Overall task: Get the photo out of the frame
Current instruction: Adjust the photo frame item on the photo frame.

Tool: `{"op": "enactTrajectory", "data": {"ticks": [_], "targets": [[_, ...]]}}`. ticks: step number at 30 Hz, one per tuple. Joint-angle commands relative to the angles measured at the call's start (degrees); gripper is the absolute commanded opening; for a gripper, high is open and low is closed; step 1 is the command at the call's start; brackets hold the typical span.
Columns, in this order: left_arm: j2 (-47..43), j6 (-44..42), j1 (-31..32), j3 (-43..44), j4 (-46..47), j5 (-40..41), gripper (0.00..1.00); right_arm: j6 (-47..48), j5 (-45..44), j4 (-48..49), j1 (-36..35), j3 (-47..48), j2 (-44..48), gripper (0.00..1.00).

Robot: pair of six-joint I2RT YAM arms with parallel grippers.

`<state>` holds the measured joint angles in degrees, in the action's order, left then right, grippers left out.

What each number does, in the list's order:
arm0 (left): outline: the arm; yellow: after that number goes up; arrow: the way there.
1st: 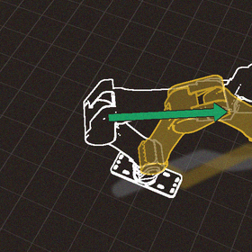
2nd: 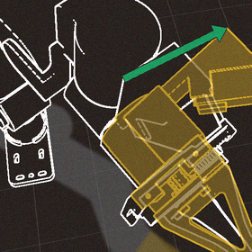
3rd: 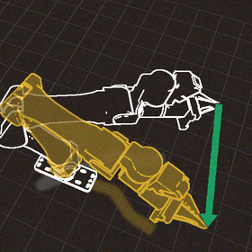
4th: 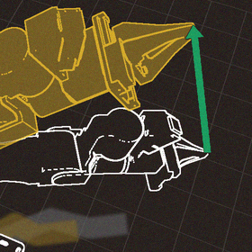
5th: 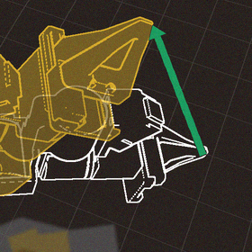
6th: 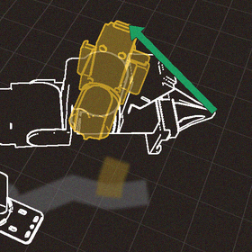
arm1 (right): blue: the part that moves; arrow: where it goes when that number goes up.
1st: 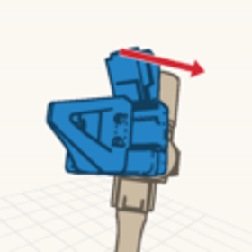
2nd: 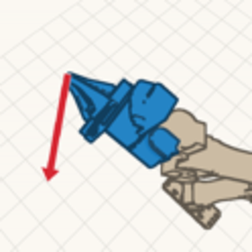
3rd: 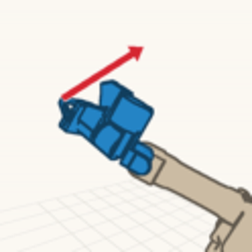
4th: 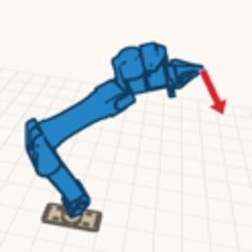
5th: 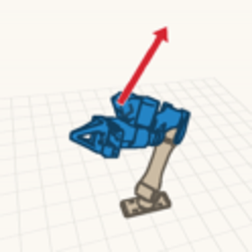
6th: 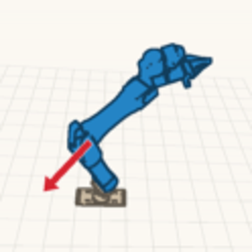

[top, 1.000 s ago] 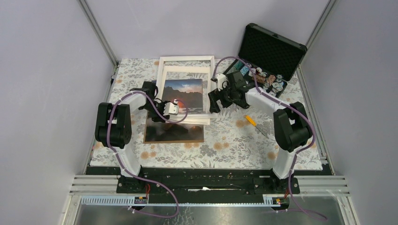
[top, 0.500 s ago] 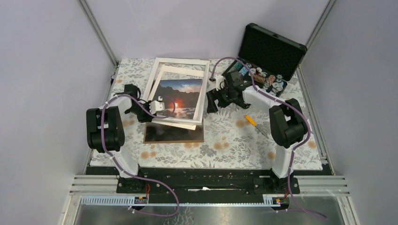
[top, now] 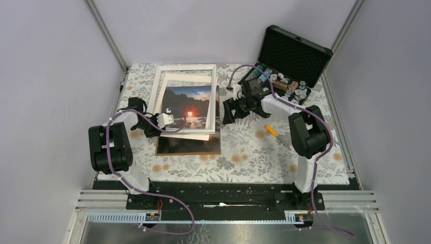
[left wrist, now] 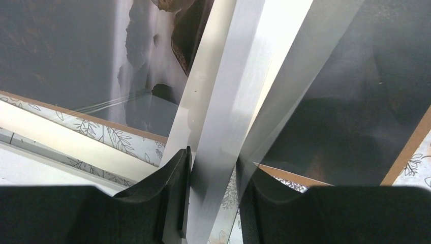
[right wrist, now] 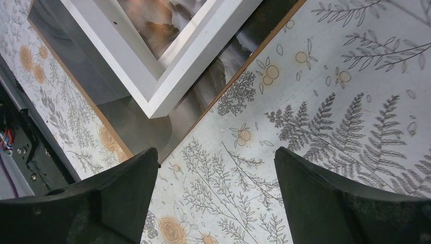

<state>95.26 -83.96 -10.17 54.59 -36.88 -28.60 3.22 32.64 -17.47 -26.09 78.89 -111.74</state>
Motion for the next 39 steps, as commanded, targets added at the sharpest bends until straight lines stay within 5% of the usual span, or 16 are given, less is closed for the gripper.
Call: {"op": "enactTrajectory", "data": {"ticks": [1, 9, 15, 24, 29, 33, 37, 39], "targets": [[1.9, 5.4, -3.3, -3.6, -6.9, 7.2, 0.01, -1.7, 3.3, 2.0, 0.3, -2.2, 1.2, 0.9], [0.7, 3.3, -6.0, -3.3, -8.0, 8.0, 0.01, -4.7, 6.4, 2.8, 0.3, -6.2, 3.7, 0.89], [-6.0, 4.1, -5.4, -3.8, -11.6, 2.7, 0.43, -6.6, 8.8, 4.3, 0.3, -10.7, 6.0, 0.89], [-14.9, 5.3, -3.3, 11.5, -23.6, -1.4, 0.68, -10.2, 15.0, 9.1, 0.3, -16.9, 10.8, 0.88], [-21.2, 2.3, 2.1, 14.5, -24.5, 1.3, 0.98, -10.1, 16.2, 9.6, 0.3, -17.8, 12.1, 0.89], [-24.9, 9.7, 10.2, 18.0, -25.3, 0.7, 0.99, -9.7, 15.4, 9.3, 0.2, -18.9, 13.2, 0.9], [-24.9, 31.2, 20.3, 20.0, -17.1, 3.2, 0.99, -9.8, 15.4, 9.6, 0.3, -19.9, 13.8, 0.9], [-22.5, 33.5, 24.6, 22.2, -18.1, 1.1, 0.99, -10.4, 15.6, 10.1, 0.5, -20.3, 13.7, 0.9]]}}
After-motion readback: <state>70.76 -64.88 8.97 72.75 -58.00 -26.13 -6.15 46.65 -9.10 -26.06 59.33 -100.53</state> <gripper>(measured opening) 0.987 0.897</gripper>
